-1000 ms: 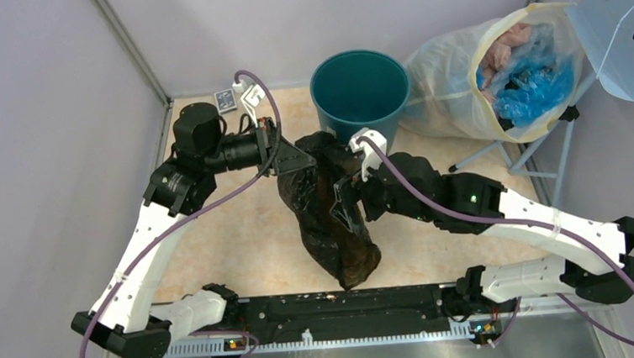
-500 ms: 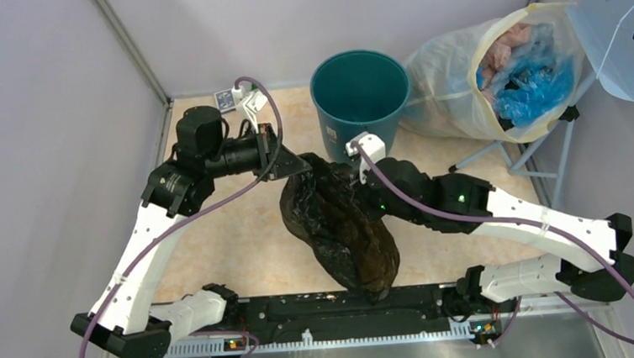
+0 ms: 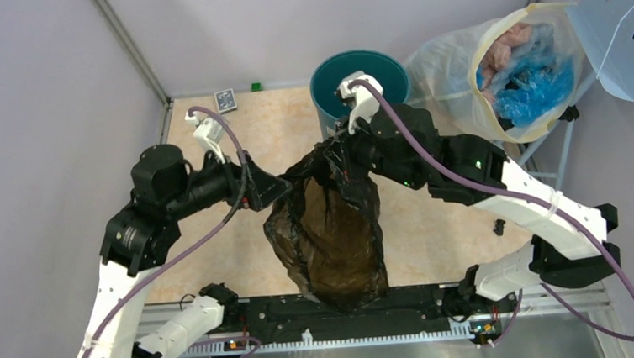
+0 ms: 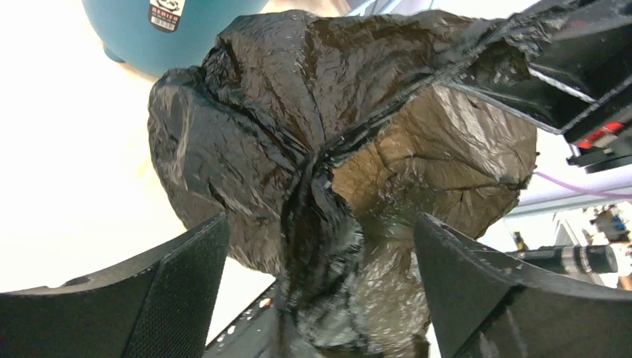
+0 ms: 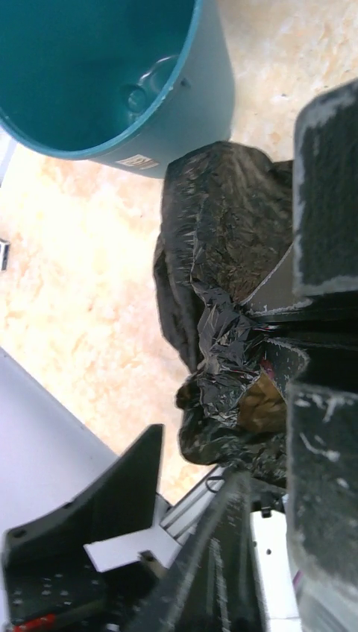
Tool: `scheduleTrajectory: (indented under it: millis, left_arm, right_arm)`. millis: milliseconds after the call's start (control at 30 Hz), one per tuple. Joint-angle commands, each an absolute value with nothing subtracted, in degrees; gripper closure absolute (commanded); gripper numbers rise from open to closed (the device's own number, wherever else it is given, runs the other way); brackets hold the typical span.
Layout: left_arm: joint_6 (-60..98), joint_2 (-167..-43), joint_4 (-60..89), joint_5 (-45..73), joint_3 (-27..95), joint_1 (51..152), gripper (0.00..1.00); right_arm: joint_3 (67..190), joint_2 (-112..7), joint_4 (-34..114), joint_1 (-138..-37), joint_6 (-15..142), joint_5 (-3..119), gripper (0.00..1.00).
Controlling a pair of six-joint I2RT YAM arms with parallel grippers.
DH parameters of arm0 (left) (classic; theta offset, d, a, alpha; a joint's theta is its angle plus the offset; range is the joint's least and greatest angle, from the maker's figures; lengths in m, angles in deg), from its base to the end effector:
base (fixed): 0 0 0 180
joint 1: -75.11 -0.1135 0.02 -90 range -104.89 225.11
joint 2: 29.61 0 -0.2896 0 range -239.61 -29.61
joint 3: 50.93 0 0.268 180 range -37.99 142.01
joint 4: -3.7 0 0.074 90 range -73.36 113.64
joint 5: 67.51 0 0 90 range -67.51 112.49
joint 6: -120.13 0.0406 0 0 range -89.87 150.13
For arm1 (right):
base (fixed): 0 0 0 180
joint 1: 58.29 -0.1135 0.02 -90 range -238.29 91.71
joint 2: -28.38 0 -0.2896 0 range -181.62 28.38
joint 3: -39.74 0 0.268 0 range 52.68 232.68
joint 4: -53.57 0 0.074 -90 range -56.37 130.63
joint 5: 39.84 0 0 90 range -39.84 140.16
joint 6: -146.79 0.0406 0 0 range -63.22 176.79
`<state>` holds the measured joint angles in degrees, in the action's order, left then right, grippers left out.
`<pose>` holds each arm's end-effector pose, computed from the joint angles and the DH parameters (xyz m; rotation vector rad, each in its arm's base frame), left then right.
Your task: Put the trash bags into the trash bin
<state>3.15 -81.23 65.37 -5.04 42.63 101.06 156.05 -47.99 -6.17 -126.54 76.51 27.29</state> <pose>0.1205 -0.0795 0.4825 0.3263 1.9997 -1.0641 0.1118 0.2376 0.5293 -0.5414 1.8665 0.6591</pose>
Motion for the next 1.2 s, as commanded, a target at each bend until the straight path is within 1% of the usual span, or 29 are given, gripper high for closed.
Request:
scheduleTrajectory:
  millis: [0, 133, 333, 433, 700, 900, 933, 1067, 1133, 1167]
  left_arm:
    - [-0.17, -75.64, 62.58, -4.55, 38.64, 100.85, 0.01]
    - [-3.21, -71.21, 59.42, -7.51, 32.15, 100.84, 0.01]
    - [-5.67, -68.42, 63.21, -1.46, 25.3, 100.85, 0.01]
    - [-7.44, -66.53, 62.67, -1.52, 21.27, 100.86, 0.01]
    - [-13.25, -65.02, 51.33, -12.04, 8.18, 101.07, 0.01]
    - [-14.86, -64.07, 45.01, -14.1, -0.06, 101.63, 0.03]
    - [-15.27, -63.95, 43.85, -14.43, -1.44, 101.8, 0.06]
    - [-17.56, -62.66, 37.03, -14.65, -6.06, 102.62, 0.27]
    - [-19.08, -62.45, 32.43, -15.16, -8.31, 102.85, 0.3]
    - [-19.5, -62.51, 30.38, -15.41, -9.17, 103.0, 0.34]
  right_arm:
    - [162.14, -51.61, -6.49, -126.76, 74.04, 28.59, 1.0]
    - [165.83, -54.56, -6.09, -126.16, 73.4, 30.01, 1.0]
    - [166.84, -56.25, -4.54, -125.23, 73.29, 31.37, 1.0]
    - [165.57, -56.51, -3.8, -124.64, 73.35, 31.76, 1.0]
    - [163.28, -56.73, -1.47, -122.6, 73.71, 33.14, 1.0]
    - [163.25, -57.71, -0.43, -120.83, 73.98, 34.3, 1.0]
    - [163.33, -57.85, -0.34, -120.6, 74.01, 34.4, 1.0]
    - [163.51, -58.03, -0.49, -119.67, 74.26, 34.71, 1.0]
    - [163.44, -58.06, -0.67, -119.43, 74.46, 35.01, 1.0]
    - [163.43, -58.07, -0.72, -119.39, 74.57, 35.11, 1.0]
